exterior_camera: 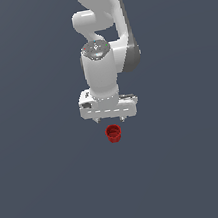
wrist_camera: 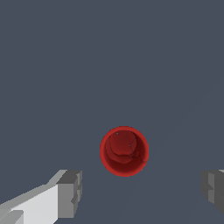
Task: Pick up the object and move it to a goal position.
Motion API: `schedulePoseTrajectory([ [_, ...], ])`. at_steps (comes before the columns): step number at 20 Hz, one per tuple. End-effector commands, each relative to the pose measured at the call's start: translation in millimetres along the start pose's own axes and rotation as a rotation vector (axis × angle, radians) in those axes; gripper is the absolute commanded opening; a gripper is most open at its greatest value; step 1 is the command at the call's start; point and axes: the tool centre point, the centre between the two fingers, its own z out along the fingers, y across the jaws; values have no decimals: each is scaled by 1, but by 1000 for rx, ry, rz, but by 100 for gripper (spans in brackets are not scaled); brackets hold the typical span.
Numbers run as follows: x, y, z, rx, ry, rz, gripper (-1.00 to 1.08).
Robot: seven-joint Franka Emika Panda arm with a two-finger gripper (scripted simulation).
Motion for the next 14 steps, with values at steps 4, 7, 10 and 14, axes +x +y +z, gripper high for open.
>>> schedulePoseTrajectory([
  [4, -2, -1, 22, -5, -19, 119, 100],
  [7, -4, -2, 37, -10, -30, 196, 100],
  [10, -6, -2, 49, -16, -39, 260, 100],
  [14, -8, -2, 61, -23, -48, 327, 100],
])
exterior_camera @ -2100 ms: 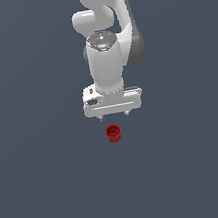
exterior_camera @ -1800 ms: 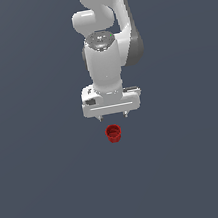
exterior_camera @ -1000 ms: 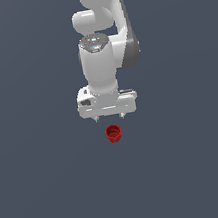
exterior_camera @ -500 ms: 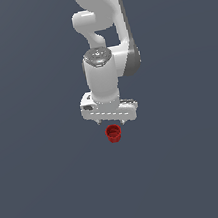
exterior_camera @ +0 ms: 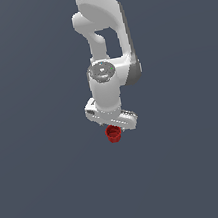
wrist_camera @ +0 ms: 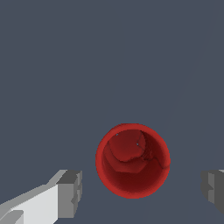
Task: Pick up the object and move it to a goal position.
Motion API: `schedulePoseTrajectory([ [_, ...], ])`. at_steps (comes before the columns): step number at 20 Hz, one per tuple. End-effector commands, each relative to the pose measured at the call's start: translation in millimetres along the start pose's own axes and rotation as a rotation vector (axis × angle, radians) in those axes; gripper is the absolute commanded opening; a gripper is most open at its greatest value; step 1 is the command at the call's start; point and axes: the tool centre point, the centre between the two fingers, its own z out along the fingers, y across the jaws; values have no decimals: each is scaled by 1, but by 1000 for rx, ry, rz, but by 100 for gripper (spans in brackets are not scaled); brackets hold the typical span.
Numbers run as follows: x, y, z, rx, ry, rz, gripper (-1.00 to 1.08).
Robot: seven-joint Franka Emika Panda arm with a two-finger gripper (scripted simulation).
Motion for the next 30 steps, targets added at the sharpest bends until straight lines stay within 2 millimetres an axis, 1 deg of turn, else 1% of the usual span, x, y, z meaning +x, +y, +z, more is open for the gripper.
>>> schedulePoseTrajectory([
  [1, -1, 0, 7, -4, -4, 40, 100],
  [6, -2, 0, 15, -9, -10, 85, 100],
  [14, -3, 0, 21, -10, -11, 91, 100],
  [17, -3, 1, 31, -10, -11, 93, 100],
  [23, -4, 2, 61, -10, -11, 96, 100],
  [25, -4, 1, 66, -10, -11, 96, 100],
  [28, -3, 1, 68, -10, -11, 96, 100],
  [29, -3, 1, 68, -10, -11, 96, -100],
  [30, -3, 1, 68, -10, -11, 96, -100],
])
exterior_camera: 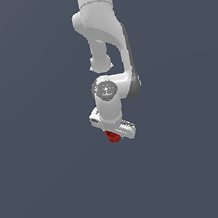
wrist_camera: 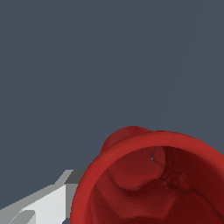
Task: Pick up the object and move it to a goal position.
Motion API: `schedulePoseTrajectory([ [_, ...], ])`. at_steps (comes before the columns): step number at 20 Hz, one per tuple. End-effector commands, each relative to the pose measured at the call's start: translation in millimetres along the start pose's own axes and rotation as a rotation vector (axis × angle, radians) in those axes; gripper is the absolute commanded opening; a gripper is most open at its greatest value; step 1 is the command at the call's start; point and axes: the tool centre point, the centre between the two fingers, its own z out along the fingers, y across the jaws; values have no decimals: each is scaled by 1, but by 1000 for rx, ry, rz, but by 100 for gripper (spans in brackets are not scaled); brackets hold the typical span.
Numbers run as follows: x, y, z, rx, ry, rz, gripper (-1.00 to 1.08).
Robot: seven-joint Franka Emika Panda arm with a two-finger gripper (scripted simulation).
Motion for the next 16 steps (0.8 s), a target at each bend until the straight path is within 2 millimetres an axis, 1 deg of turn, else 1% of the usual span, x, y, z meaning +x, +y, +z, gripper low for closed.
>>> schedulePoseTrajectory([
  [1, 0, 0, 1, 0, 0, 0, -100],
  [11, 1, 0, -1, 1, 1, 0, -100],
  [16, 3, -1, -16, 1, 1, 0, -100],
])
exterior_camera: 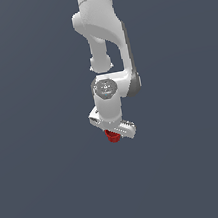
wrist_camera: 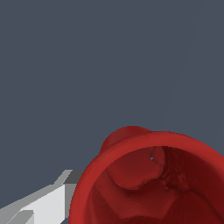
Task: Pick up the object and move it to a goal position.
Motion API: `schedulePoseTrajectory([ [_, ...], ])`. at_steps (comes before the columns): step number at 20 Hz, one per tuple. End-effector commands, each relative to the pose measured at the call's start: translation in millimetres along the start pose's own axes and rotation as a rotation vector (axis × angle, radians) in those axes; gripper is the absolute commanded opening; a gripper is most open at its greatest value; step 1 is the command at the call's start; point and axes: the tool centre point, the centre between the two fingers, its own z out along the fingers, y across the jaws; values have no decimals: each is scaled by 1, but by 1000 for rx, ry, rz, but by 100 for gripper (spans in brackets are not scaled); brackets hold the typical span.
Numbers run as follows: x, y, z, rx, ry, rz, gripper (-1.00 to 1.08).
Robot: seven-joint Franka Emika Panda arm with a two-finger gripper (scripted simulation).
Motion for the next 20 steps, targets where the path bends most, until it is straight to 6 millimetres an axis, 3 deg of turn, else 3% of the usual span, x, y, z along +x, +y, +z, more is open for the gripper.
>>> schedulePoseTrajectory([
  [1, 3, -1, -12, 2, 3, 0, -100],
  [8, 13, -2, -63, 2, 3, 1, -100],
  [20, 39, -5, -191, 1, 3, 1, -100],
])
